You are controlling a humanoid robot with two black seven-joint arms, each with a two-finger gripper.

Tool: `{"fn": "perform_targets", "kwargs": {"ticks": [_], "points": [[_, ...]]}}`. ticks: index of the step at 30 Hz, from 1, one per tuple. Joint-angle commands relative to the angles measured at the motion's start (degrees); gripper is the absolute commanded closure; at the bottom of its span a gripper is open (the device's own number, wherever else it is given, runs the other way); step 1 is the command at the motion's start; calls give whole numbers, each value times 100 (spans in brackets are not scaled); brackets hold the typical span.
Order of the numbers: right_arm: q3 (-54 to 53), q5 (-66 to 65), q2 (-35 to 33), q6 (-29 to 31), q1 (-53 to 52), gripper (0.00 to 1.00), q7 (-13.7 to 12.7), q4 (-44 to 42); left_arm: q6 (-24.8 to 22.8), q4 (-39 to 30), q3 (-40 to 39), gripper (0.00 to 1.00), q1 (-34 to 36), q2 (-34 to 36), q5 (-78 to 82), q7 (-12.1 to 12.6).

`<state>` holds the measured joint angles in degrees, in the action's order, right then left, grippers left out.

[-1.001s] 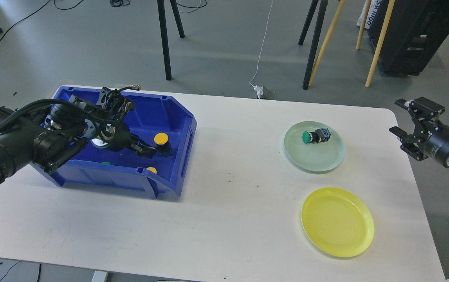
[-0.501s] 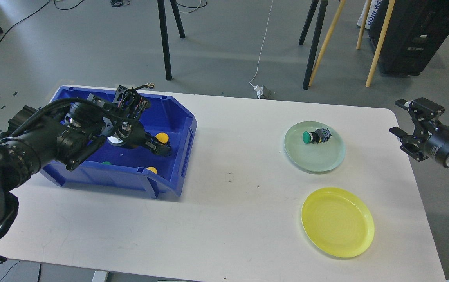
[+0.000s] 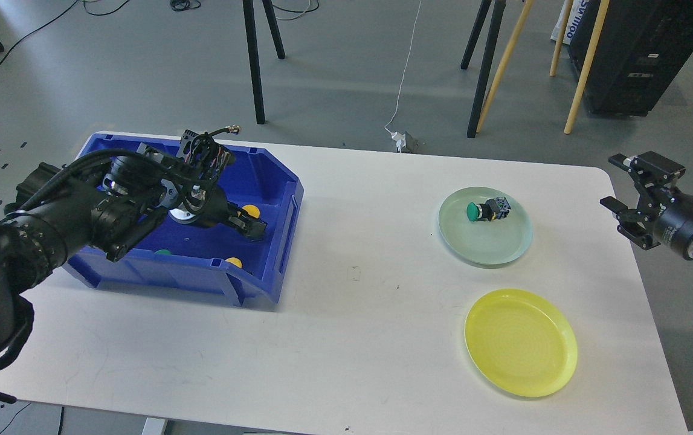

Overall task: Pass button and place on color plate
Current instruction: 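Grasp the yellow-topped button with the left gripper, then lift the yellow button out of the bin toward the right gripper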

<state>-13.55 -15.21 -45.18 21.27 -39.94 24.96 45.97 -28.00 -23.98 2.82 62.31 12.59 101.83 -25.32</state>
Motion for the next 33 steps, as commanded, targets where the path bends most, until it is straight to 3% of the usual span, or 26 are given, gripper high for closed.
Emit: {"fn": "perform_targets", "kwargs": {"ticks": [1,4,10,13,20,23,33], "points": [[11,0,-9,0,4,15,9,8,0,8,17,33,10,-37,-102,10],[19,0,-9,0,4,15,9,8,14,43,17,38,18,-46,-102,10],[28,-9,0,-8,4,15,9,8,146,51,43,68,18,-37,-102,45],[28,-9,0,-9,4,15,9,8,172,122,43,76,18,-37,-102,54],[37,-9,0,-70,12,15,0,26,128,78,8,77,45,94,-102,-43],[37,-9,9,-79,12,15,0,17,93,-88,8,77,80,506,-102,-227],[19,-18,185,-166,-58,14,0,-53,0,-2627,-650,77,335,2475,-891,-210]]}}
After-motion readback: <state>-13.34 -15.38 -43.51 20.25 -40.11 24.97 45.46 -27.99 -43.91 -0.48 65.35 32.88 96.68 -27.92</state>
